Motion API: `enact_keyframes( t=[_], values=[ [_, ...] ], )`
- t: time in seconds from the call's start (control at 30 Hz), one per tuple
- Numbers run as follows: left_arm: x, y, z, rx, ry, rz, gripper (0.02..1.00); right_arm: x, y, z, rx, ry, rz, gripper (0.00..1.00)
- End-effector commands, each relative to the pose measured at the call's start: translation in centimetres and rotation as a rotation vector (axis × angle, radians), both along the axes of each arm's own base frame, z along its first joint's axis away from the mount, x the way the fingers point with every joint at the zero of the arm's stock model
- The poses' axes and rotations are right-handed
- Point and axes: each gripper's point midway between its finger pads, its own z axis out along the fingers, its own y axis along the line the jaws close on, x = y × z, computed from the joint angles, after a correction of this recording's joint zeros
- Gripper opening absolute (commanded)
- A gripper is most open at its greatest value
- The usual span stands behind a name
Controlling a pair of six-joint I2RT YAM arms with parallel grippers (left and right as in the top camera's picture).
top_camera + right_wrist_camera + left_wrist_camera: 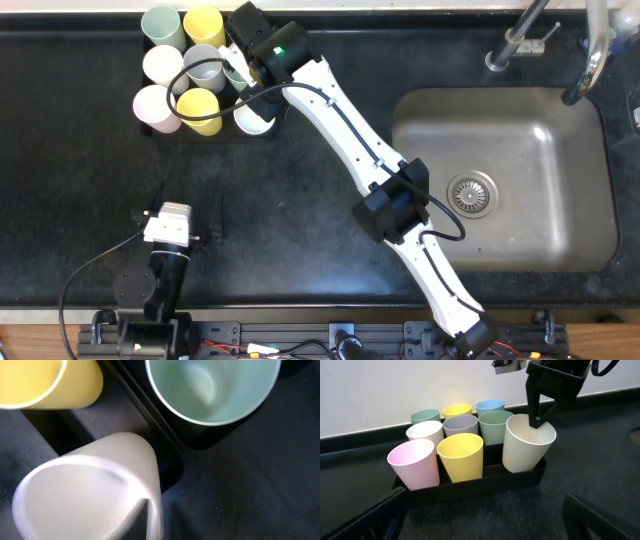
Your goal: Store Cups
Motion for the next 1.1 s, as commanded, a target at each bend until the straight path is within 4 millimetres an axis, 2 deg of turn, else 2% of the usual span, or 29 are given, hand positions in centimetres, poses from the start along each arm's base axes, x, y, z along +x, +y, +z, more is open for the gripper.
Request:
enact_keyframes(
  t=[0.03, 0.13, 0.17, 0.2, 0.37, 0.5, 0.53, 0.6, 0.7, 0.77, 0.8, 0.93, 1.0, 1.07, 1.1],
  values=[
    [-0.1, 0.0, 0.2, 0.018, -0.011, 0.0, 0.998, -0.1, 0.3, -0.8, 0.002, 0.015, 0.005, 0.443],
    [-0.1, 0.0, 0.2, 0.018, -0.011, 0.0, 0.998, -0.1, 0.3, -0.8, 0.002, 0.014, 0.005, 0.728],
    [-0.1, 0.0, 0.2, 0.018, -0.011, 0.0, 1.0, 0.0, 0.3, -0.8, 0.002, 0.014, 0.005, 0.897],
    [-0.1, 0.0, 0.2, 0.018, -0.011, 0.0, 1.0, 0.0, 0.3, -0.7, 0.002, 0.013, 0.005, 0.998],
    [-0.1, 0.0, 0.2, 0.018, -0.011, 0.0, 0.998, 0.3, 0.2, 1.0, 0.029, -0.019, -0.002, 0.996],
    [-0.1, 0.0, 0.2, 0.018, -0.011, 0.0, 1.0, 1.6, -1.0, 4.9, 0.083, -0.087, -0.051, 0.996],
    [-0.1, 0.0, 0.2, 0.018, -0.011, 0.0, 1.0, 2.3, -2.1, 7.5, 0.117, -0.132, -0.076, 0.998],
    [-0.1, 0.0, 0.2, 0.018, -0.011, 0.0, 0.998, 3.1, -4.0, 11.1, 0.161, -0.19, -0.118, 0.998],
    [-0.1, 0.0, 0.2, 0.018, -0.011, 0.0, 1.0, 3.7, -7.2, 15.3, 0.204, -0.256, -0.182, 0.998],
    [-0.1, 0.0, 0.2, 0.018, -0.011, 0.0, 1.0, 3.6, -10.5, 18.2, 0.217, -0.288, -0.235, 0.998],
    [-0.1, 0.0, 0.2, 0.018, -0.011, 0.0, 0.998, 3.4, -11.9, 18.9, 0.215, -0.29, -0.26, 0.998],
    [-0.1, 0.0, 0.2, 0.018, -0.011, 0.0, 0.996, 1.3, -20.3, 20.4, 0.126, -0.246, -0.392, 0.998],
    [-0.1, 0.0, 0.2, 0.018, -0.011, 0.0, 1.0, 0.7, -23.2, 21.3, 0.098, -0.263, -0.467, 0.998],
    [-0.1, 0.0, 0.2, 0.018, -0.011, 0.0, 1.0, -1.2, -26.3, 22.2, 0.092, -0.248, -0.55, 0.998],
    [-0.1, 0.0, 0.2, 0.018, -0.011, 0.0, 0.998, -2.3, -27.2, 22.2, 0.093, -0.228, -0.575, 0.998]
  ],
)
